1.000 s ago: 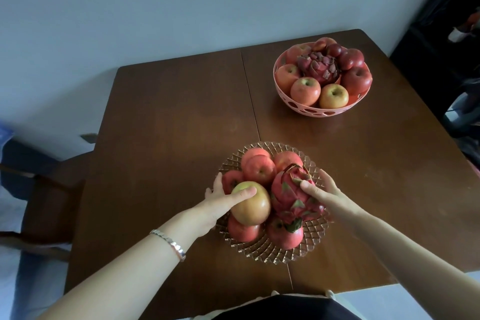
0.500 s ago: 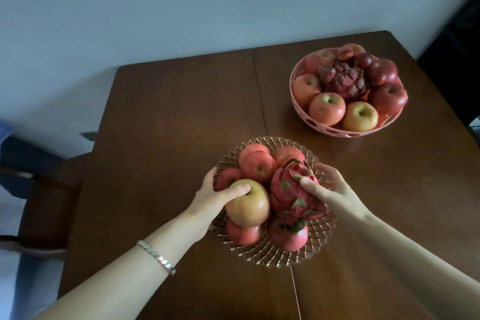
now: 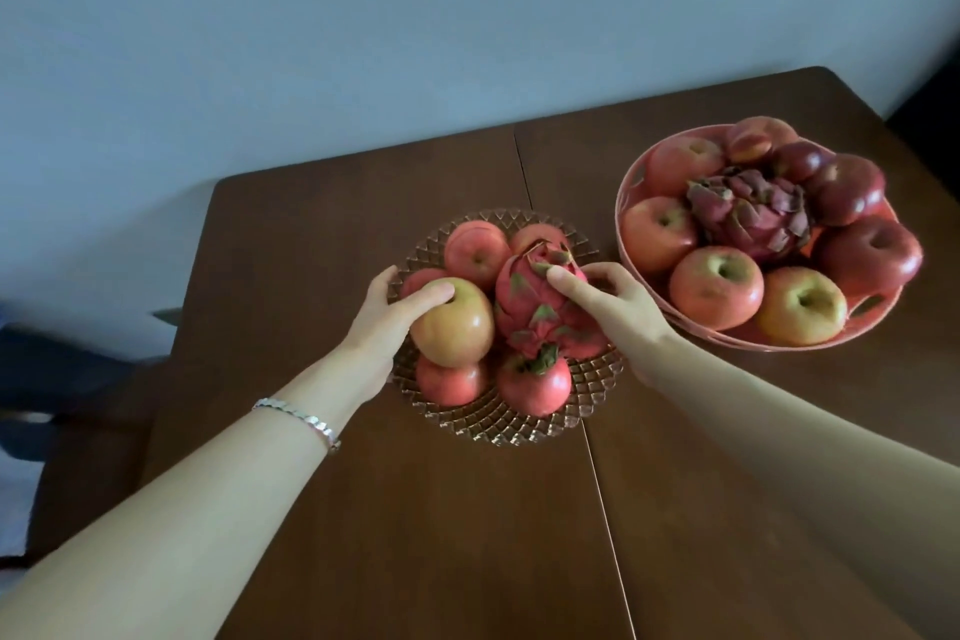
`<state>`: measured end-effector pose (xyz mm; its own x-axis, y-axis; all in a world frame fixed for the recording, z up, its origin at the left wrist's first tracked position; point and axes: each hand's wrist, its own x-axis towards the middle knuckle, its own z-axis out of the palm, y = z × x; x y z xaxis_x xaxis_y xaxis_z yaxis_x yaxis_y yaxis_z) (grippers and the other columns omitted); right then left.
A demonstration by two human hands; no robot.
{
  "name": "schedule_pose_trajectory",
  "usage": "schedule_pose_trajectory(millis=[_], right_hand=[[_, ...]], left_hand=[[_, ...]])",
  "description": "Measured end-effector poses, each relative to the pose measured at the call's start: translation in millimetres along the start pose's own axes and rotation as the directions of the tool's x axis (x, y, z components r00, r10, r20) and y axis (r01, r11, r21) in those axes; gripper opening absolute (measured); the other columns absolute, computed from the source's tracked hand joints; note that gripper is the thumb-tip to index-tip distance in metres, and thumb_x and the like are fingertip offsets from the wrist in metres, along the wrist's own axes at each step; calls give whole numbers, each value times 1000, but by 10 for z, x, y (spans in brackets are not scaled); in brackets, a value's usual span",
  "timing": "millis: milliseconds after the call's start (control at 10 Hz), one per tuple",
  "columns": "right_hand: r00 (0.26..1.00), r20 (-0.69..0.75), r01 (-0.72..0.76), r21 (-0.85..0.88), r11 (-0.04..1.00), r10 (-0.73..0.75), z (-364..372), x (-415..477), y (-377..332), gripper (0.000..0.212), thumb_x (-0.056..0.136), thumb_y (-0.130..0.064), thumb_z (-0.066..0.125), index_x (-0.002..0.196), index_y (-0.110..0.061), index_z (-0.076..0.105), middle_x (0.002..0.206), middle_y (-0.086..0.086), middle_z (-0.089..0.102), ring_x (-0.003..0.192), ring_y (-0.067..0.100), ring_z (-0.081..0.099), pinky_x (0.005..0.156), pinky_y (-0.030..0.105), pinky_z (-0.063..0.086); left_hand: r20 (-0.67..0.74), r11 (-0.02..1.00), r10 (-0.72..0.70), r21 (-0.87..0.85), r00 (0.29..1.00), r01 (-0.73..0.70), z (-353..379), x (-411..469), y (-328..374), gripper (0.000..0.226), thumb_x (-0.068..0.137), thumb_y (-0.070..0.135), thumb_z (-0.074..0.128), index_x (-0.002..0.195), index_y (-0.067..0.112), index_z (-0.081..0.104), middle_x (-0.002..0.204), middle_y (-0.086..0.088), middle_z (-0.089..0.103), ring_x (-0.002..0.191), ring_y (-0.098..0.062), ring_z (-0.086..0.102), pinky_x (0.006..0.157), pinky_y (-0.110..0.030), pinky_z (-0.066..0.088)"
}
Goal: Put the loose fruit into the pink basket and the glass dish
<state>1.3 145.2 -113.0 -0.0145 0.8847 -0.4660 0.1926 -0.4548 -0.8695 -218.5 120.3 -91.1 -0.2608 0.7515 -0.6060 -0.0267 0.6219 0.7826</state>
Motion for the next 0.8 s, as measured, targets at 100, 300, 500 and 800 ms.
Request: schedule_pose_trajectory(millis=[100,300,500,800], right_hand=[[1000,-11,25,22,999,-25,48,110,-49,55,65,-53,74,105,-19,59,108,5,65,98,19,63,91,37,52],[1000,19,-4,-15,1000,4,63,134,-67,68,67,-59,69,119,-18,54,118,5,61,104,20,61,94,36,50],[1000,-20,-5,-335,942,-2,16,-101,-319,81,71,-74,49,129,-17,47,127,8,56,118,27,51,103,42,40],[954,232,295,-649,701,-187,-240,-1042,-762,25,86,-23,57,105,-8,63,107,8,64,98,22,59,77,29,45]], left_hand=[[-10,1000,0,-14,1000,0,5,89,19,83,78,37,69,146,32,21,152,-2,27,138,-26,28,112,-55,19],[-51,999,12,36,999,-10,56,84,32,78,81,45,64,146,27,24,148,-2,32,128,-22,35,103,-43,28],[-120,907,94,419,988,-36,52,-193,163,67,89,59,40,138,14,39,140,-11,45,127,-31,44,97,-38,36],[85,440,392,857,916,-268,363,-1280,559,14,89,23,46,81,15,55,87,-3,59,84,-26,59,67,-30,42]])
